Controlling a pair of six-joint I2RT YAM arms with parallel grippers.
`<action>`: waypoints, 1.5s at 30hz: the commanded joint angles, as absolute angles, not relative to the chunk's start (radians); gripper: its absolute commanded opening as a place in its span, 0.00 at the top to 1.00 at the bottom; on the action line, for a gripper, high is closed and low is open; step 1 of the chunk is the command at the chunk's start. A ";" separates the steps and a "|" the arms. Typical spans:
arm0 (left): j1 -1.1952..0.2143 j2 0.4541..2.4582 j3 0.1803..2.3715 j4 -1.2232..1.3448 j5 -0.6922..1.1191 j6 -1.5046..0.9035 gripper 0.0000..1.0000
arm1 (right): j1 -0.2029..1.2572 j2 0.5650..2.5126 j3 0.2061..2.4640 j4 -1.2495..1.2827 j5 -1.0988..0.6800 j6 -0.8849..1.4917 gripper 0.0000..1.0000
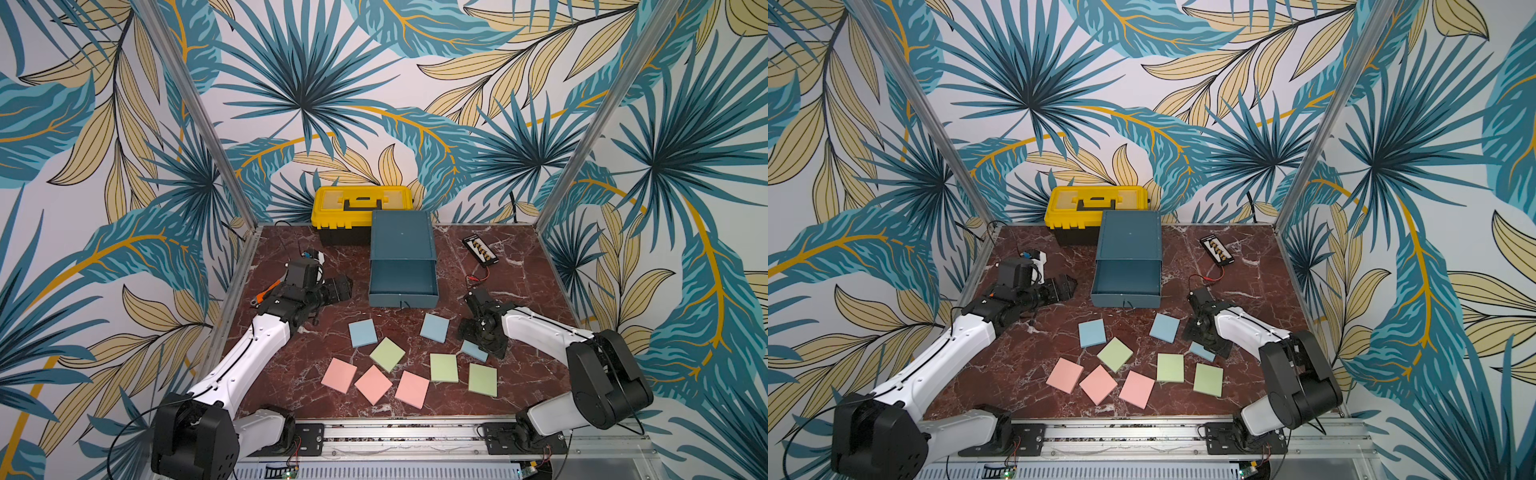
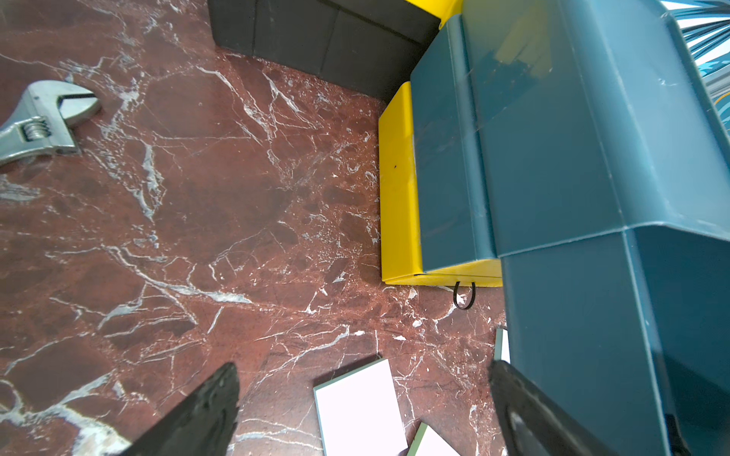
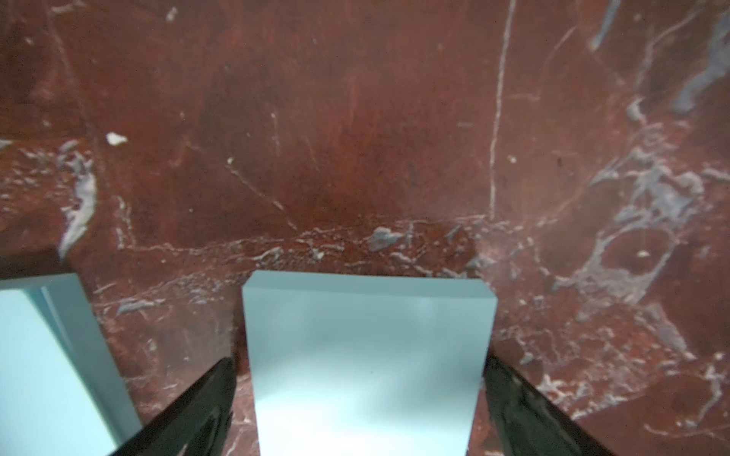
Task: Please put the sticky notes in the drawer by color
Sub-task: Pick up the sticky notes from the center of the board.
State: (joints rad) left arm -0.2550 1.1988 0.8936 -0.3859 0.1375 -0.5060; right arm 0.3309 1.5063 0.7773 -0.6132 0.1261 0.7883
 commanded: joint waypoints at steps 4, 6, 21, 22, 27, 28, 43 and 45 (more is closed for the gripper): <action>-0.261 1.162 0.930 -0.398 0.124 -0.503 0.00 | 0.316 1.537 0.792 -0.653 0.087 0.757 0.06; -0.261 1.157 0.926 -0.398 0.123 -0.505 0.00 | 0.315 1.534 0.788 -0.653 0.079 0.760 0.11; -0.262 1.122 0.909 -0.404 0.114 -0.503 0.00 | 0.315 1.425 0.780 -0.672 0.056 0.778 0.28; -0.261 1.123 0.907 -0.401 0.115 -0.505 0.00 | 0.317 1.407 0.795 -0.693 0.070 0.771 0.28; -0.261 1.135 0.896 -0.377 0.122 -0.517 0.00 | 0.316 1.317 0.912 -0.819 0.163 0.710 0.29; -0.261 1.139 0.896 -0.373 0.125 -0.518 0.00 | 0.316 1.298 0.941 -0.845 0.181 0.696 0.29; -0.261 1.167 0.918 -0.367 0.098 -0.535 0.00 | 0.398 1.224 1.301 -0.798 0.129 0.612 0.31; -0.261 1.169 0.924 -0.376 0.105 -0.537 0.00 | 0.443 1.254 1.345 -0.772 0.152 0.600 0.30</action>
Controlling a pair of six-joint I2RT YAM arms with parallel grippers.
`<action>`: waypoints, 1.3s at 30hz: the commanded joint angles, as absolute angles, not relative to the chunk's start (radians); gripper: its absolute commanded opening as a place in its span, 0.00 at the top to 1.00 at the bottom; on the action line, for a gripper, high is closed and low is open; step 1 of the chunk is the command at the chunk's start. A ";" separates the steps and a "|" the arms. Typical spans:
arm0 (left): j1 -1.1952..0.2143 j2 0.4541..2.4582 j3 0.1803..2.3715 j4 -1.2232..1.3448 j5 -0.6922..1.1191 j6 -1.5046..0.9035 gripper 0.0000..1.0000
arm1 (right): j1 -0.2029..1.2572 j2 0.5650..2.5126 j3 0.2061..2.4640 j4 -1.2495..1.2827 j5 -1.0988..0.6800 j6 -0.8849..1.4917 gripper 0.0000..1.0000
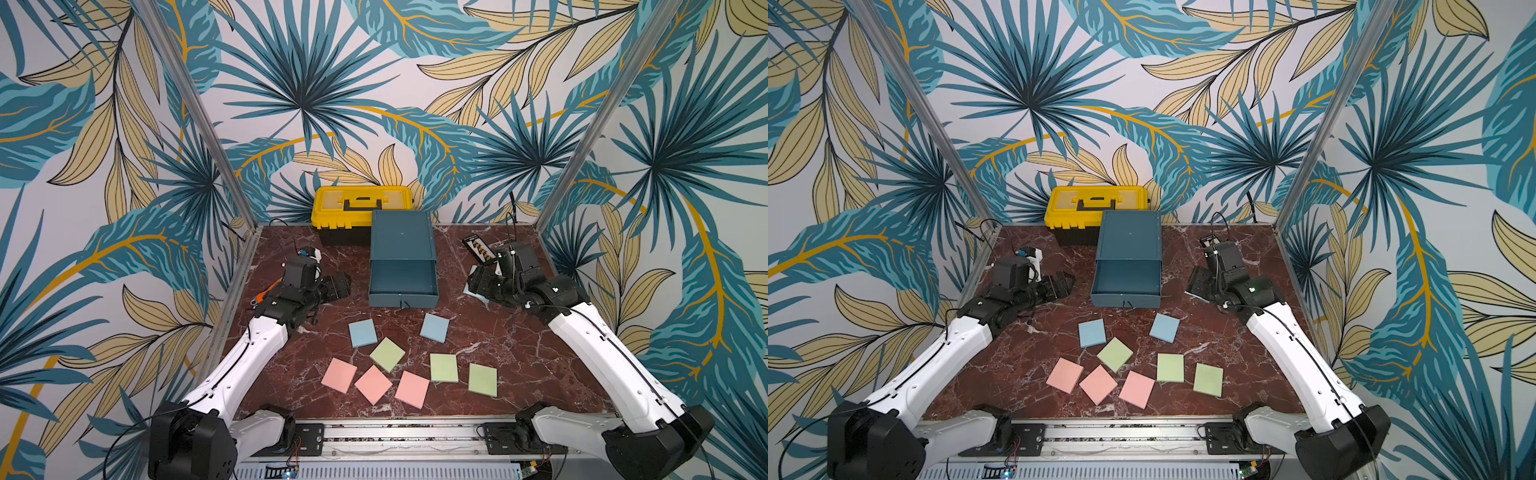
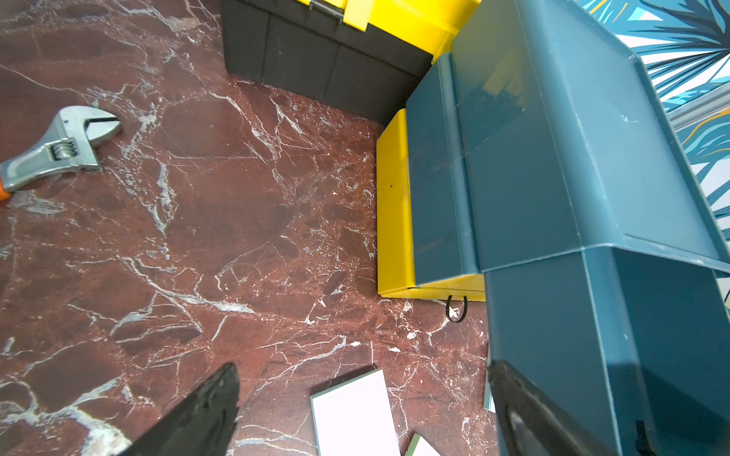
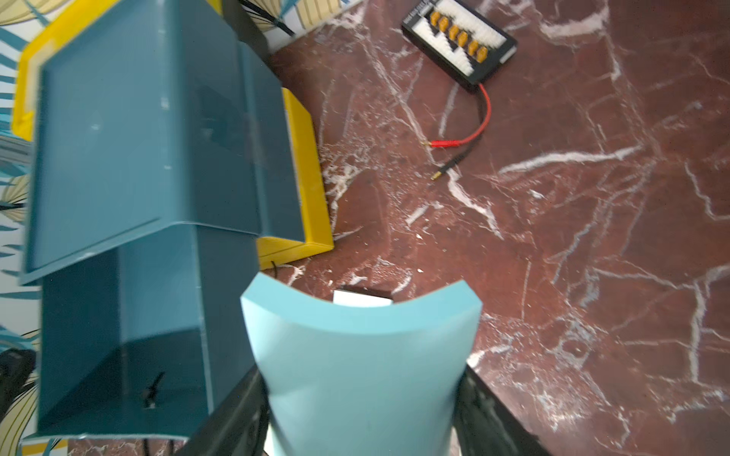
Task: Please put the sticky notes in the drawer by color
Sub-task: Place the sticky notes in the drawer.
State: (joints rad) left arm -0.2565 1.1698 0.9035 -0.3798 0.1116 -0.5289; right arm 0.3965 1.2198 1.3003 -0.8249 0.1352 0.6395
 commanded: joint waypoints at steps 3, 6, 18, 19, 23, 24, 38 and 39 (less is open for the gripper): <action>-0.261 1.167 0.946 -0.404 0.099 -0.532 0.00 | 0.518 1.302 1.410 -0.725 0.178 0.586 0.30; -0.262 1.151 0.953 -0.411 0.091 -0.530 0.00 | 0.580 1.355 1.465 -0.690 0.197 0.575 0.30; -0.261 1.111 0.939 -0.391 0.067 -0.512 0.00 | 0.671 1.500 1.538 -0.604 0.203 0.587 0.29; -0.261 1.112 0.938 -0.390 0.067 -0.510 0.00 | 0.675 1.508 1.540 -0.599 0.198 0.589 0.29; -0.262 1.109 0.940 -0.398 0.058 -0.496 0.00 | 0.709 1.549 1.559 -0.594 0.228 0.576 0.29; -0.261 1.109 0.944 -0.404 0.054 -0.490 0.00 | 0.715 1.563 1.568 -0.598 0.235 0.574 0.29; -0.260 1.085 0.924 -0.402 0.038 -0.482 0.00 | 0.772 1.650 1.583 -0.610 0.299 0.577 0.29; -0.261 1.083 0.922 -0.403 0.034 -0.482 0.00 | 0.774 1.653 1.579 -0.609 0.298 0.579 0.29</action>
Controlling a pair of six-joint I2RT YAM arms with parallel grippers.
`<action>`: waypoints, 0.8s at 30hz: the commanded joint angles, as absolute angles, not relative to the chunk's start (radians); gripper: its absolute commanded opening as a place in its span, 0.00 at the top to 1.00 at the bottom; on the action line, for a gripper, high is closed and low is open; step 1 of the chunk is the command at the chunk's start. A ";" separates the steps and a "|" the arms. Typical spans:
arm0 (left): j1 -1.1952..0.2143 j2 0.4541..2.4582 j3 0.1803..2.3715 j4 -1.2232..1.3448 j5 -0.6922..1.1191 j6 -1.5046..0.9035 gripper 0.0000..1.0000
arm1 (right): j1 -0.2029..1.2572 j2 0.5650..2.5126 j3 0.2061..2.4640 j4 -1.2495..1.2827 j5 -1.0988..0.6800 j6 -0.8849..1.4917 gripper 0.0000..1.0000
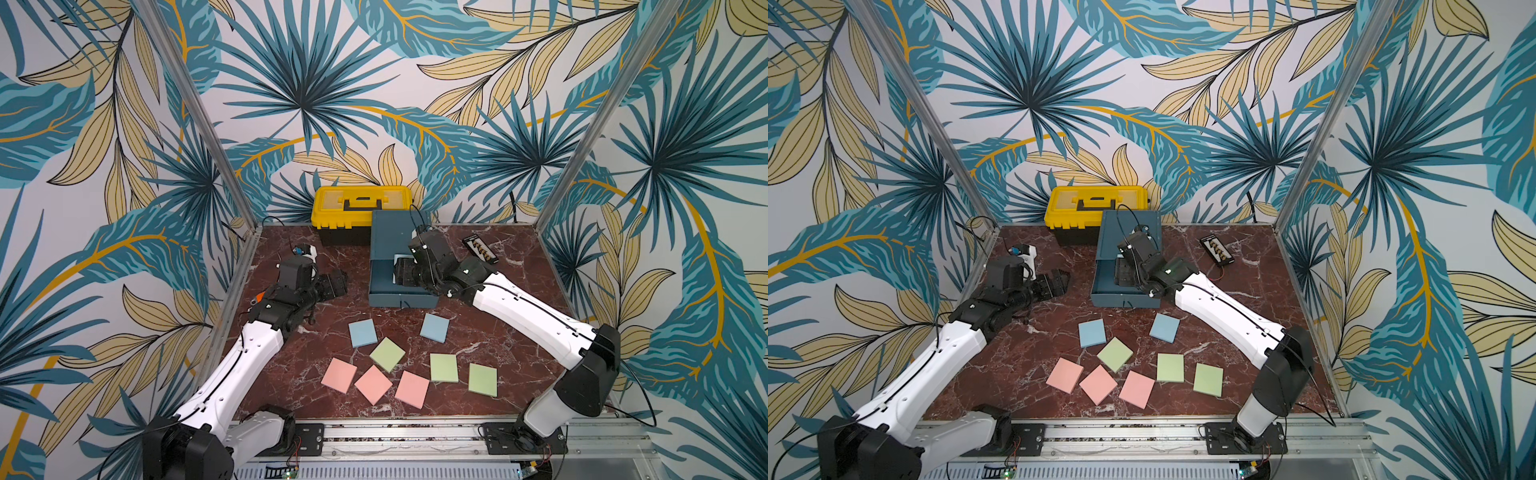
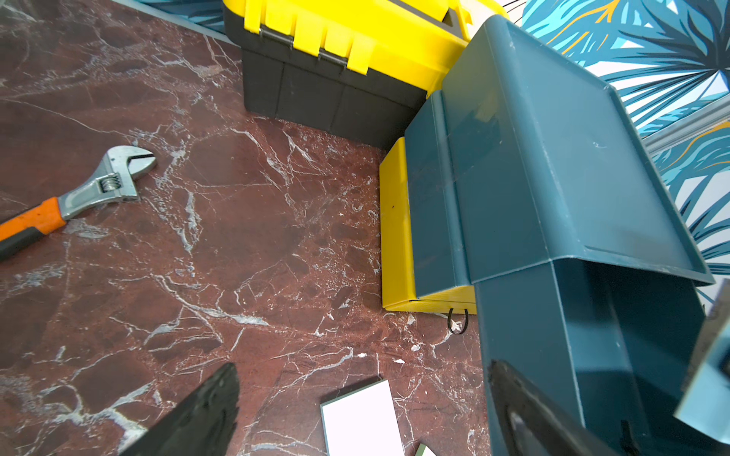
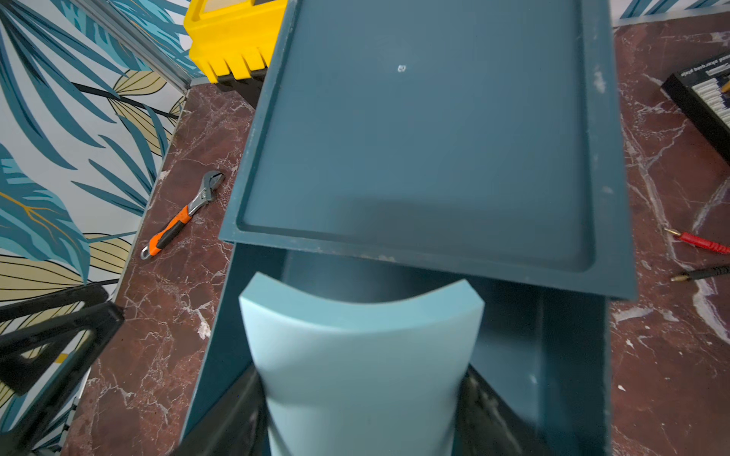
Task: Please put the sticky notes in the drawer by color
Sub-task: Place the sticky notes in the drawer.
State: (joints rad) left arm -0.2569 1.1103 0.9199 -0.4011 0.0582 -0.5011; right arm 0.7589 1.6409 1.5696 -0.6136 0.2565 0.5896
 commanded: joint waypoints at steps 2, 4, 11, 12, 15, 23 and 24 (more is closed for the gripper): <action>-0.260 1.078 0.919 -0.405 0.030 -0.481 0.00 | 0.778 1.660 1.574 -0.608 0.295 0.588 0.29; -0.260 1.076 0.917 -0.405 0.030 -0.482 0.00 | 0.781 1.664 1.569 -0.605 0.293 0.592 0.28; -0.259 1.066 0.910 -0.405 0.029 -0.482 0.00 | 0.784 1.670 1.573 -0.606 0.299 0.597 0.22; -0.259 1.066 0.910 -0.405 0.030 -0.483 0.00 | 0.784 1.670 1.572 -0.608 0.299 0.597 0.21; -0.260 1.060 0.904 -0.404 0.028 -0.483 0.00 | 0.784 1.669 1.574 -0.609 0.302 0.594 0.18; -0.259 1.050 0.896 -0.398 0.028 -0.486 0.00 | 0.784 1.661 1.613 -0.626 0.334 0.565 0.14; -0.259 1.050 0.896 -0.398 0.028 -0.486 0.00 | 0.784 1.658 1.622 -0.629 0.336 0.560 0.13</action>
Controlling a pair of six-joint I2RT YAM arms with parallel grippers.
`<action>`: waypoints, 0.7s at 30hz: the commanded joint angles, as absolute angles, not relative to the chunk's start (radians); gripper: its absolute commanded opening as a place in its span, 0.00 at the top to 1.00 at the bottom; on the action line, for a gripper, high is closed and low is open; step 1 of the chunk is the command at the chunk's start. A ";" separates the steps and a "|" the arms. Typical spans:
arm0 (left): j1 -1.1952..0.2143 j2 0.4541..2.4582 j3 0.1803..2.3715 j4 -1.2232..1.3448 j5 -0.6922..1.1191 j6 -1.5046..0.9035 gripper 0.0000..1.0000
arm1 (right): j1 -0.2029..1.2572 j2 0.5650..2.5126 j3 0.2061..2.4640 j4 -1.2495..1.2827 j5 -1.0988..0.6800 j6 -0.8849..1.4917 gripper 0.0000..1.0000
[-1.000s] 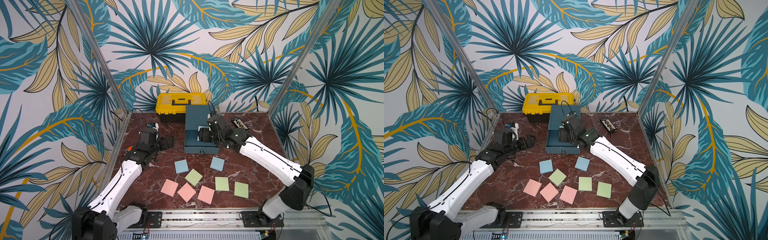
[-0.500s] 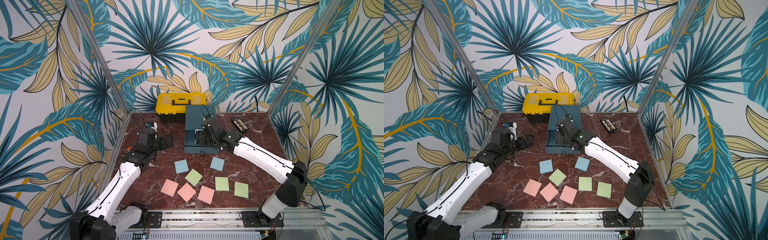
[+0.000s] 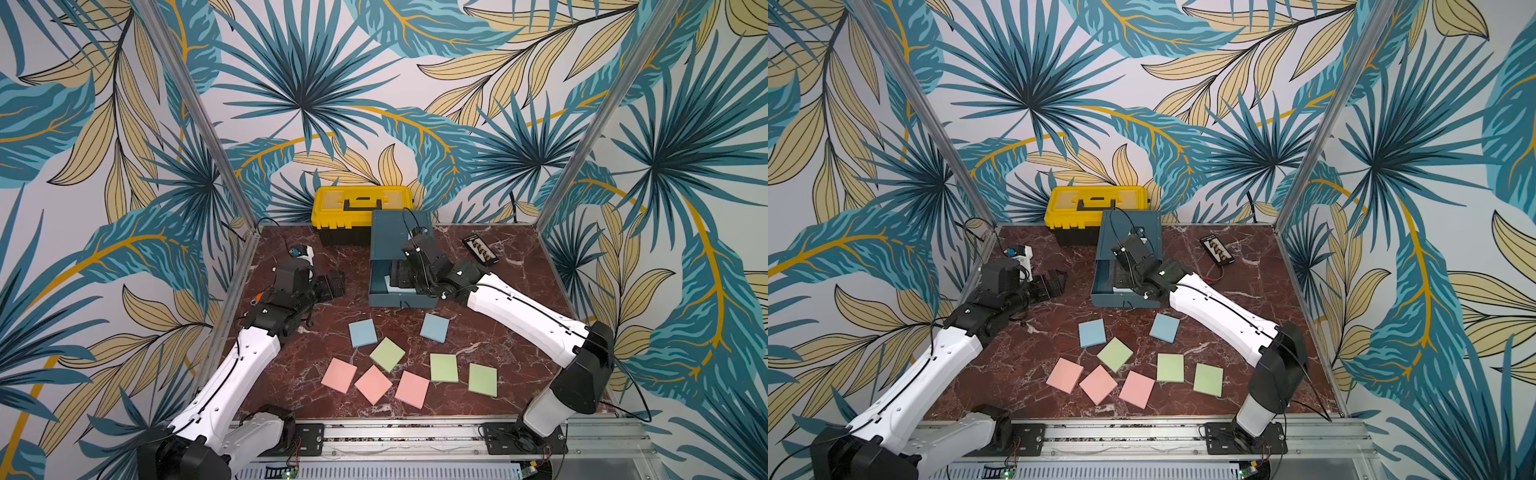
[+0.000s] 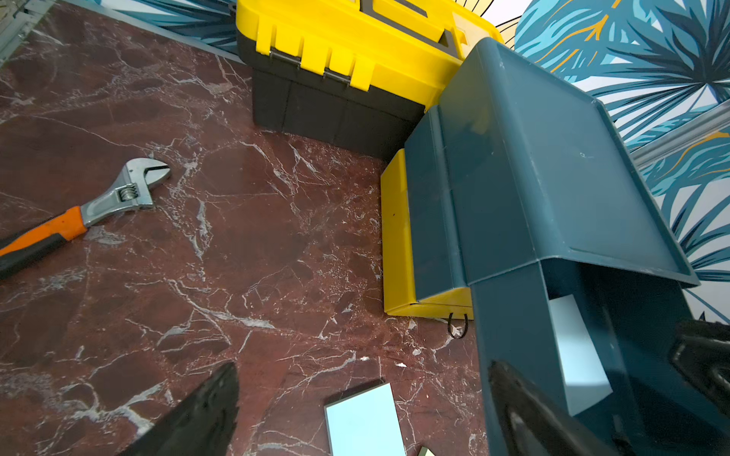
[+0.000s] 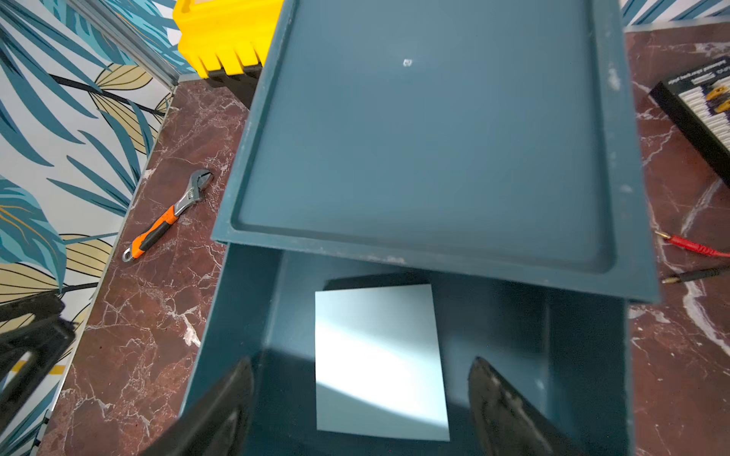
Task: Please put the sticky notes in the drawer by color
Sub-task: Place the sticky notes in the drawer, then adjust the sticky notes at the center of the board.
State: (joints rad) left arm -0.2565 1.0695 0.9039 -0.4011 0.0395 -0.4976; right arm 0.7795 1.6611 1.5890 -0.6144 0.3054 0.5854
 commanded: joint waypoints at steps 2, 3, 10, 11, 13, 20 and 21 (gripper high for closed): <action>-0.259 1.048 0.896 -0.397 0.028 -0.485 0.00 | 0.784 1.650 1.640 -0.643 0.343 0.554 0.13; -0.260 1.047 0.896 -0.397 0.028 -0.485 0.00 | 0.784 1.641 1.647 -0.651 0.351 0.552 0.13; -0.259 1.046 0.893 -0.382 0.031 -0.488 0.00 | 0.784 1.492 1.630 -0.737 0.540 0.509 0.11; -0.260 1.048 0.892 -0.380 0.033 -0.488 0.00 | 0.784 1.468 1.620 -0.754 0.572 0.505 0.10; -0.259 1.051 0.893 -0.373 0.035 -0.488 0.00 | 0.784 1.401 1.575 -0.788 0.649 0.510 0.09; -0.259 1.063 0.890 -0.351 0.044 -0.490 0.00 | 0.782 1.219 1.396 -0.890 0.745 0.612 0.07; -0.259 1.064 0.890 -0.351 0.044 -0.491 0.00 | 0.782 1.198 1.367 -0.907 0.750 0.637 0.06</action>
State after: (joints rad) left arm -0.2565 1.0641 0.9039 -0.3805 0.0410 -0.4980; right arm 0.7795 1.2148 1.4410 -0.8055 0.6834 0.5724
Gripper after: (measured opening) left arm 0.999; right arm 0.936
